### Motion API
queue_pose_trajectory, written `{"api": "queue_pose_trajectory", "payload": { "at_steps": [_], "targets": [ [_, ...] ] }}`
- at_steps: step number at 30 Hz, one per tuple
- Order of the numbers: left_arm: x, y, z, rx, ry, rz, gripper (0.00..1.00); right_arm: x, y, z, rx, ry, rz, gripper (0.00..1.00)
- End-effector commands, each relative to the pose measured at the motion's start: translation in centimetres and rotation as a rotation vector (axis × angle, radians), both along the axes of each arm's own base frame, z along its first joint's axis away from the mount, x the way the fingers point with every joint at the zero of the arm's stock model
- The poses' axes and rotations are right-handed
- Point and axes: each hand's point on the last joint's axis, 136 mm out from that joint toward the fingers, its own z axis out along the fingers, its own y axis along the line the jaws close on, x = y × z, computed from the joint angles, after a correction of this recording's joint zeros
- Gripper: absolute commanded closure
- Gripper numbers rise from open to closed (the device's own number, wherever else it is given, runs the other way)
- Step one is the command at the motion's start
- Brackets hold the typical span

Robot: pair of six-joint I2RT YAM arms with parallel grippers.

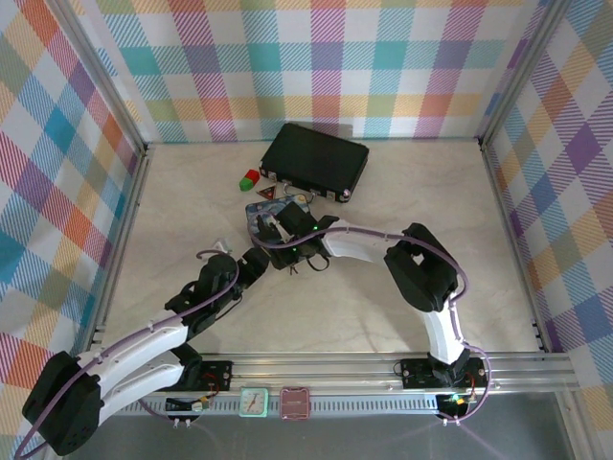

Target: Unlock the padlock with the key

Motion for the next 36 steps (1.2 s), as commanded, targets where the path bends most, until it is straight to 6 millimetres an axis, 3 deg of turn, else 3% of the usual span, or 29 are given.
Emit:
{"api": "queue_pose_trajectory", "payload": {
  "at_steps": [1, 6, 12, 16, 22, 27, 36],
  "targets": [
    [-0.3, 1.3, -2.0, 0.063, 0.071, 0.039, 0.29, -0.7, -0.6, 3.5, 0.097, -0.001, -0.038, 0.32],
    [1.0, -1.1, -1.4, 0.113, 0.046, -0.075, 0.32, -1.3, -4.8, 4.5, 0.104, 0.002, -0.129, 0.3],
    [3.8, -5.9, -1.1, 0.175, -0.029, -0.282, 0.38, -1.2, -9.6, 5.5, 0.1, -0.058, -0.233, 0.26],
    [5.7, -7.7, -2.2, 0.239, -0.017, -0.343, 0.41, -0.9, -11.9, 5.8, 0.155, -0.045, -0.294, 0.25],
    [7.1, -7.1, -4.9, 0.383, 0.049, -0.336, 0.46, -0.8, -13.7, 6.4, 0.179, -0.071, -0.33, 0.24],
    [7.4, -7.1, -5.7, 0.421, 0.075, -0.34, 0.47, -0.8, -14.0, 6.7, 0.188, -0.084, -0.341, 0.24],
    [6.6, -4.5, -6.4, 0.5, 0.127, -0.26, 0.43, -0.4, -13.8, 7.3, 0.2, -0.103, -0.333, 0.24]
  ]
}}
